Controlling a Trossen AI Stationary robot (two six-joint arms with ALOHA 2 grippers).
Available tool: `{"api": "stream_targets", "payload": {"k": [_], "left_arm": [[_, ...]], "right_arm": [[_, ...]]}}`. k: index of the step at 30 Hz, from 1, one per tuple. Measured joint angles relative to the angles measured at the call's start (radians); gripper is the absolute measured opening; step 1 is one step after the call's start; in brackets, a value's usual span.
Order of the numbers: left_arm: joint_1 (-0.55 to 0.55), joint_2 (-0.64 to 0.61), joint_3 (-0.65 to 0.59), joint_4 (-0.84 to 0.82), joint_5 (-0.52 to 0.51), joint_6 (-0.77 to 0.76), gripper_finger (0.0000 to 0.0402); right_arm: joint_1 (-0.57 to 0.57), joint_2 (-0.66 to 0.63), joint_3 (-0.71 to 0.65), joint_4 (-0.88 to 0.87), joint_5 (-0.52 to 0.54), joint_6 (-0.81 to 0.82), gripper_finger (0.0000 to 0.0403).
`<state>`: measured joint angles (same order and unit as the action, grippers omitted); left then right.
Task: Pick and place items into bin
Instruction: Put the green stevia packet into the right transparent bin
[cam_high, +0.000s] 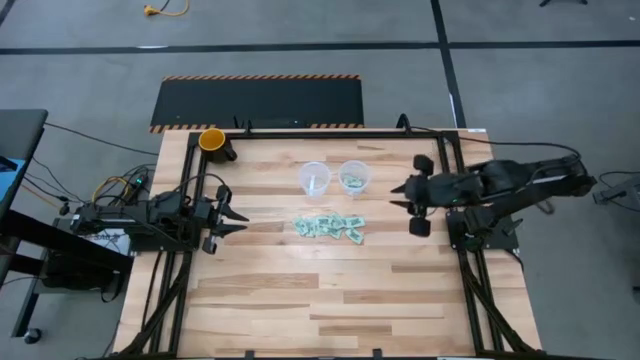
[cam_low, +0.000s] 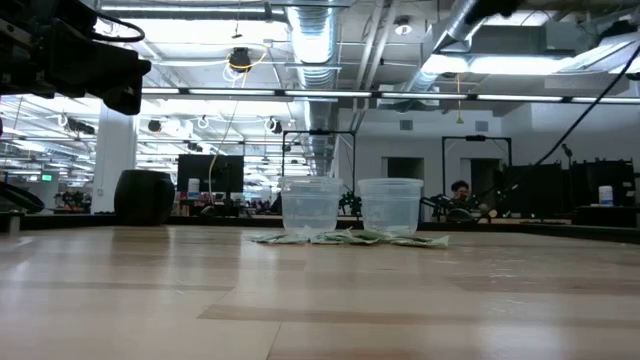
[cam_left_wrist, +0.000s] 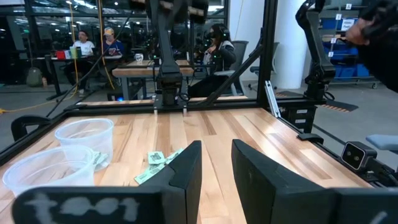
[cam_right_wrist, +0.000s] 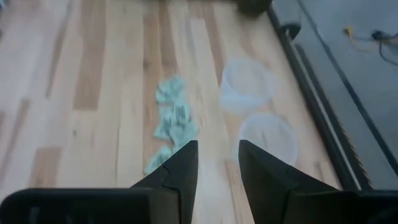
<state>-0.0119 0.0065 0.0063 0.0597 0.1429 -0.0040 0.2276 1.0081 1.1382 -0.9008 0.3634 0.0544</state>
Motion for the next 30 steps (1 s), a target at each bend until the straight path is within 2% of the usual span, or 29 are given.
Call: {"api": "stream_targets", "payload": {"k": [6,14,30], "left_arm": [[0.000,0.000,0.000,0.000,0.000,0.000,0.0077],[0.000,0.000,0.000,0.000,0.000,0.000,0.0077],[0.000,0.000,0.000,0.000,0.000,0.000,0.0077]], "right_arm": [[0.000,0.059,-0.082,0.013,-0.003,0.053,0.0108],[0.000,0.216,-0.090,0.019,-0.073,0.069,0.0108],[-0.056,0.525,-0.090,0.066,-0.081,0.012,0.0108]]}}
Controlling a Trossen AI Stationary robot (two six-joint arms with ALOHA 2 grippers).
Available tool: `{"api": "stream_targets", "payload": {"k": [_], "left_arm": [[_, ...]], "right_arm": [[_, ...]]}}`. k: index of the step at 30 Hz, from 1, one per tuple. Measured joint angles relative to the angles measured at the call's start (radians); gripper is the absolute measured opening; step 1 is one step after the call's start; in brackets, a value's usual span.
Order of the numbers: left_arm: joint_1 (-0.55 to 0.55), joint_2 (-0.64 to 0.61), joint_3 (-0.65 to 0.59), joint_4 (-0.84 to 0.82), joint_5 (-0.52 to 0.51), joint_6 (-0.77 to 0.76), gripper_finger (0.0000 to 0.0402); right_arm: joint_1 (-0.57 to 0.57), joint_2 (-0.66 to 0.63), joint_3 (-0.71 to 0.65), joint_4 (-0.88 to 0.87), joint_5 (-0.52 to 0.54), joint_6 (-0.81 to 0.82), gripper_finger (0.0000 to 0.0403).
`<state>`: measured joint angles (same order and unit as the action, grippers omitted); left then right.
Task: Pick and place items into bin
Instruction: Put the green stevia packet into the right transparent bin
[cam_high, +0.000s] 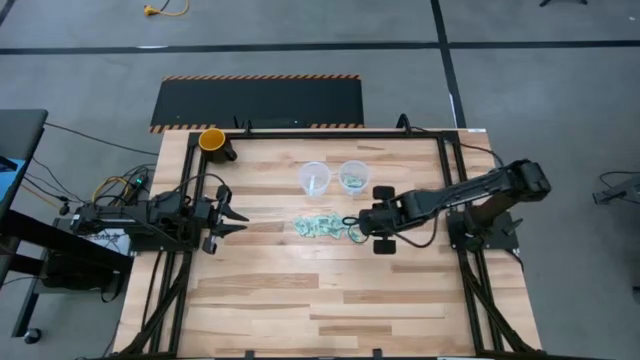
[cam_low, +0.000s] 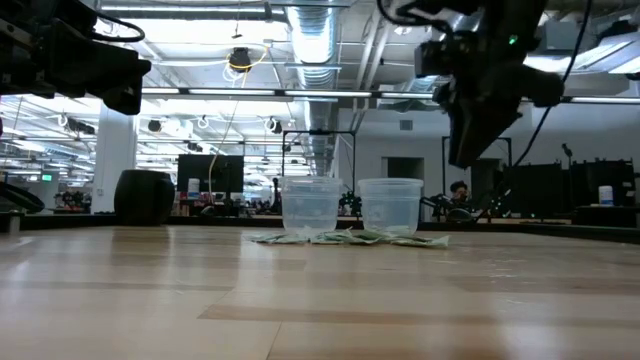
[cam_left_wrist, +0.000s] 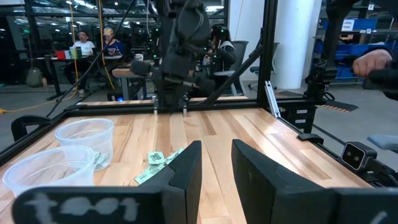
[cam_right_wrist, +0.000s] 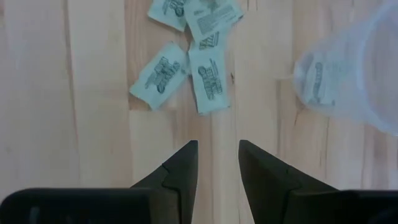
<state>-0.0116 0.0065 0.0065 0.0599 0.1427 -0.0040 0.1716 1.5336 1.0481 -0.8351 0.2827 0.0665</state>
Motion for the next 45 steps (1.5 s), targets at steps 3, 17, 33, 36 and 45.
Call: {"api": "stream_targets", "payload": {"k": [3,17,33,36,45], "left_arm": [[0.000,0.000,0.000,0.000,0.000,0.000,0.0077],[0.000,0.000,0.000,0.000,0.000,0.000,0.0077],[0.000,0.000,0.000,0.000,0.000,0.000,0.0077],[0.000,0.000,0.000,0.000,0.000,0.000,0.0077],[0.000,0.000,0.000,0.000,0.000,0.000,0.0077]], "right_arm": [[-0.004,0.042,0.000,0.026,-0.050,-0.025,0.0108],[-0.004,0.180,0.001,0.166,-0.102,-0.057,0.0108],[-0.004,0.301,0.003,0.272,-0.212,-0.075,0.0108],[-0.004,0.299,0.003,0.273,-0.215,-0.075,0.0108],[0.001,0.305,0.004,0.265,-0.270,-0.067,0.0085]]}}
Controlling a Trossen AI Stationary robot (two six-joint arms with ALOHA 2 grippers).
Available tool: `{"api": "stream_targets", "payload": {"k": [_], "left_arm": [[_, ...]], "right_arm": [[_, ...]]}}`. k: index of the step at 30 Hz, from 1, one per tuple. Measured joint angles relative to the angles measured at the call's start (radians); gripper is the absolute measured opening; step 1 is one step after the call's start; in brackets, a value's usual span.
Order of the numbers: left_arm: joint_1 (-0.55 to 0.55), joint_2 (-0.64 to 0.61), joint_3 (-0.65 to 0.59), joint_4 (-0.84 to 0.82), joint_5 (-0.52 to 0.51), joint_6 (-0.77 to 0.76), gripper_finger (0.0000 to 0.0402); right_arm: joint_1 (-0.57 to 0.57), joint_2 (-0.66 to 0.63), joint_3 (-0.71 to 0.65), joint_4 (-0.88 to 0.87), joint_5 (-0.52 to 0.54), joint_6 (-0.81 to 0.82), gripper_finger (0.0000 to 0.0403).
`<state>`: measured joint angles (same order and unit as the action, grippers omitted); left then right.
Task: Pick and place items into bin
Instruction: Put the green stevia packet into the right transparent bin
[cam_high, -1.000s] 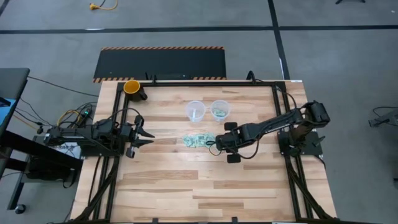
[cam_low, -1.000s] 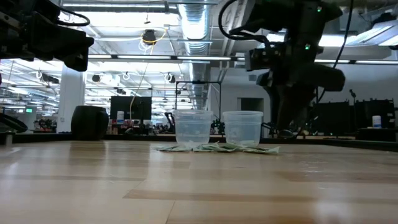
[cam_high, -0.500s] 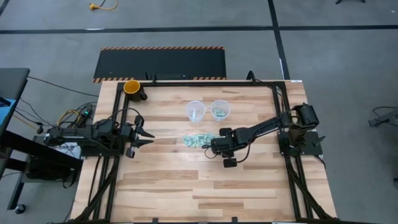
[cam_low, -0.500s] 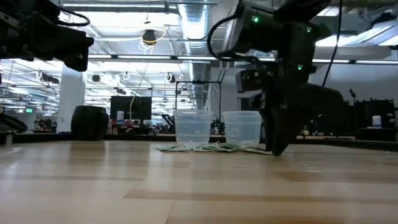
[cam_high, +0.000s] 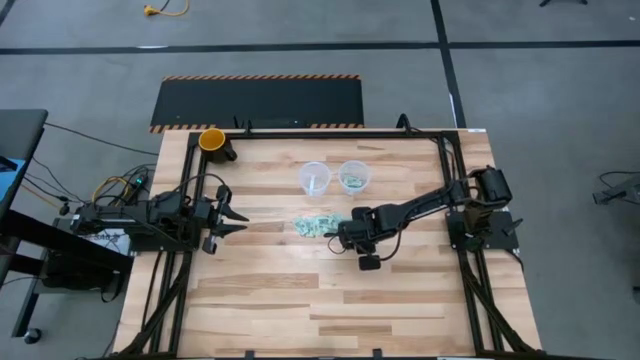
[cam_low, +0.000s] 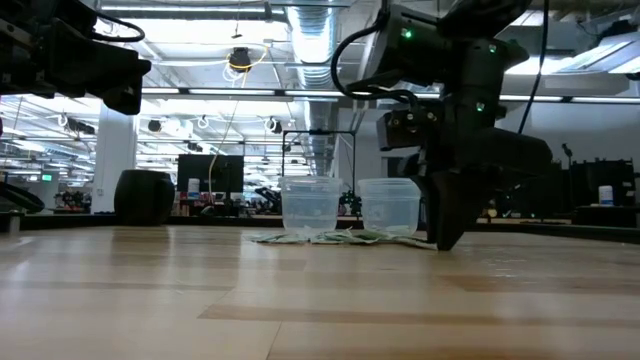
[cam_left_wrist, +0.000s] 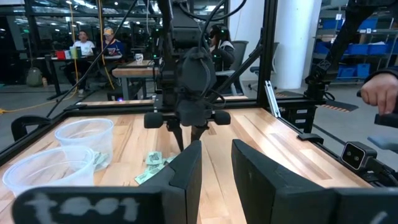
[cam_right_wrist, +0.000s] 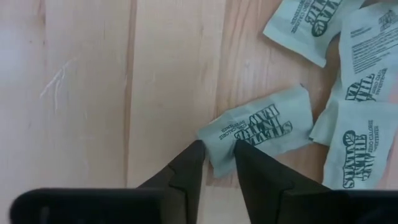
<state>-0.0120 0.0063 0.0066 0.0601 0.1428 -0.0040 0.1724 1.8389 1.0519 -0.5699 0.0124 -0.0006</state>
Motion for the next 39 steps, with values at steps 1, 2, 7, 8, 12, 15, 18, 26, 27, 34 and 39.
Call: {"api": "stream_targets", "payload": {"k": [1,2,7,8,12,15,18,26,27,34,39], "left_arm": [[0.000,0.000,0.000,0.000,0.000,0.000,0.0077],[0.000,0.000,0.000,0.000,0.000,0.000,0.0077],[0.000,0.000,0.000,0.000,0.000,0.000,0.0077],[0.000,0.000,0.000,0.000,0.000,0.000,0.0077],[0.000,0.000,0.000,0.000,0.000,0.000,0.0077],[0.000,0.000,0.000,0.000,0.000,0.000,0.0077],[0.000,0.000,0.000,0.000,0.000,0.000,0.0077],[0.000,0.000,0.000,0.000,0.000,0.000,0.0077],[0.000,0.000,0.000,0.000,0.000,0.000,0.0077],[0.000,0.000,0.000,0.000,0.000,0.000,0.0077],[0.000,0.000,0.000,0.000,0.000,0.000,0.0077]], "right_arm": [[0.001,0.000,0.000,-0.003,-0.001,0.000,0.0075],[0.002,0.000,0.001,-0.008,-0.004,0.000,0.0065],[-0.001,0.000,0.001,-0.052,-0.075,0.008,0.0007],[-0.001,-0.004,0.001,-0.058,-0.091,0.011,0.0006],[0.005,-0.026,0.003,-0.113,-0.142,0.027,0.0005],[0.013,-0.064,0.024,-0.147,-0.158,0.026,0.0003],[0.013,-0.119,0.039,-0.175,-0.153,0.016,0.0002],[-0.036,-0.314,0.062,-0.134,0.113,-0.094,0.0001],[-0.051,-0.338,0.062,-0.121,0.159,-0.104,0.0002],[-0.219,-0.407,0.063,-0.031,0.222,-0.153,0.0001],[-0.343,-0.349,0.063,-0.020,0.183,-0.167,0.0001]]}}
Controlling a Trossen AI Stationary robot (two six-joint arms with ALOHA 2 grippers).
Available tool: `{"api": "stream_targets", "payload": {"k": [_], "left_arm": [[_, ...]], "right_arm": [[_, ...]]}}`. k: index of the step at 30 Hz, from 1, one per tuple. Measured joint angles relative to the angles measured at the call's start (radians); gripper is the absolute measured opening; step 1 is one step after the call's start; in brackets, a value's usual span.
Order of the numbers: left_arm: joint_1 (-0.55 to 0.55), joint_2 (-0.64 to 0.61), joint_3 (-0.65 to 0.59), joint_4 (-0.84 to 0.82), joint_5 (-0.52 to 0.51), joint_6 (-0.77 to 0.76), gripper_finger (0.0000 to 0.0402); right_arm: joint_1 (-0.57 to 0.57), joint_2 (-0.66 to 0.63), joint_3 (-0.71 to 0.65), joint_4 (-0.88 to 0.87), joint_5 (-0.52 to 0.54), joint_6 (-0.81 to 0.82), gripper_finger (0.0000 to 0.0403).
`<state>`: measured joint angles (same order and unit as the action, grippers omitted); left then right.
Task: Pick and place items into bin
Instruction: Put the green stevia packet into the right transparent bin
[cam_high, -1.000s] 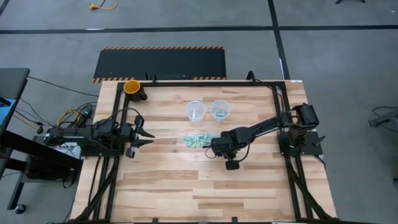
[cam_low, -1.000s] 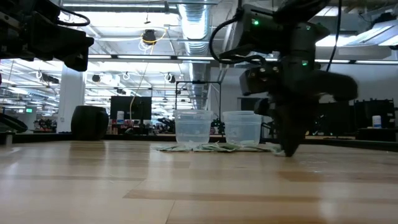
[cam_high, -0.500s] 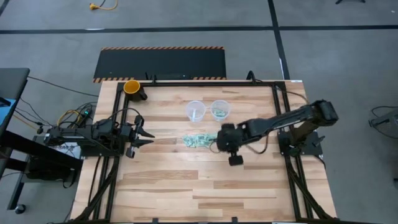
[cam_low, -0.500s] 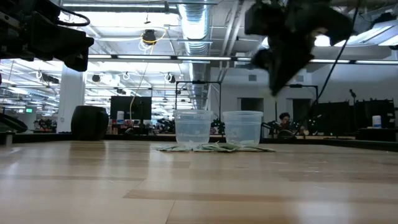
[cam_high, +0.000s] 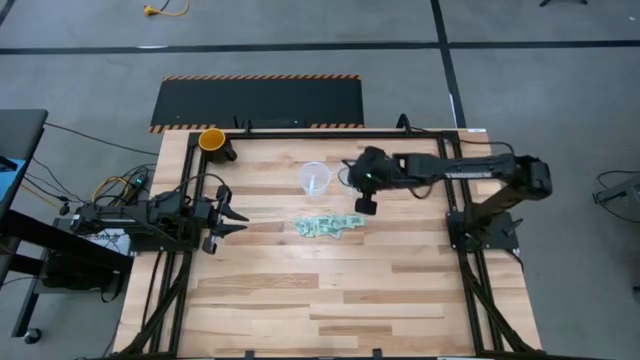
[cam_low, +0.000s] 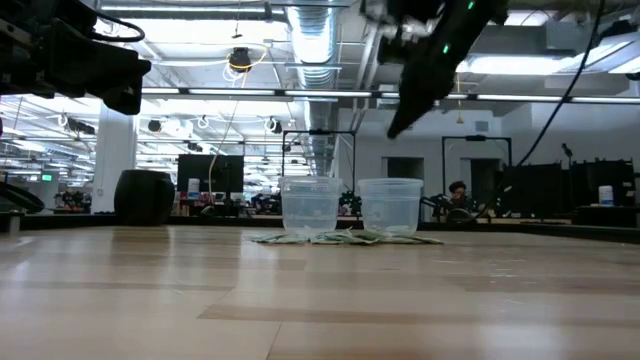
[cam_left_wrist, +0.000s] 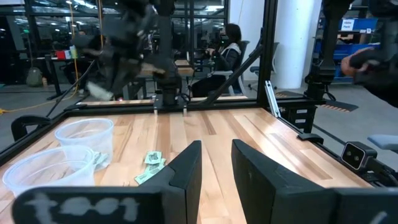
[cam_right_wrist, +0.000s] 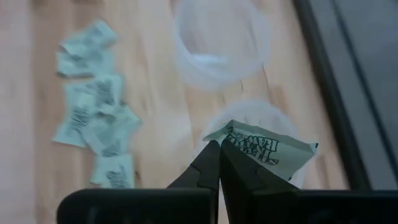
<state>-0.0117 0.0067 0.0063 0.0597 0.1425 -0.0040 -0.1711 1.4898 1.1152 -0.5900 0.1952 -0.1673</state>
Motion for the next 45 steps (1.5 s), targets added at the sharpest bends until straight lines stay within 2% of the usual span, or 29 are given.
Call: {"api": "stream_targets", "payload": {"k": [5,10,16,22,28,32,35,42,45], "left_arm": [[0.000,0.000,0.000,0.000,0.000,0.000,0.0077],[0.000,0.000,0.000,0.000,0.000,0.000,0.0077],[0.000,0.000,0.000,0.000,0.000,0.000,0.0077],[0.000,0.000,0.000,0.000,0.000,0.000,0.0077],[0.000,0.000,0.000,0.000,0.000,0.000,0.0077],[0.000,0.000,0.000,0.000,0.000,0.000,0.0077],[0.000,0.000,0.000,0.000,0.000,0.000,0.0077],[0.000,0.000,0.000,0.000,0.000,0.000,0.0077],[0.000,0.000,0.000,0.000,0.000,0.000,0.0077]], "right_arm": [[-0.091,0.089,0.000,0.004,-0.047,0.001,0.0001],[-0.112,0.137,0.000,0.034,-0.052,0.001,0.0002],[-0.110,0.130,0.000,0.051,-0.045,0.008,0.0021],[-0.110,0.096,0.000,0.042,-0.039,0.028,0.0065],[-0.104,0.059,0.000,-0.058,-0.039,0.044,0.0093],[-0.091,0.000,0.000,-0.140,-0.039,0.086,0.0094],[-0.071,-0.079,-0.035,-0.139,-0.037,0.102,0.0090],[-0.022,-0.317,-0.277,0.140,-0.040,0.179,0.0082],[0.009,-0.378,-0.417,0.300,-0.087,0.248,0.0082]]}}
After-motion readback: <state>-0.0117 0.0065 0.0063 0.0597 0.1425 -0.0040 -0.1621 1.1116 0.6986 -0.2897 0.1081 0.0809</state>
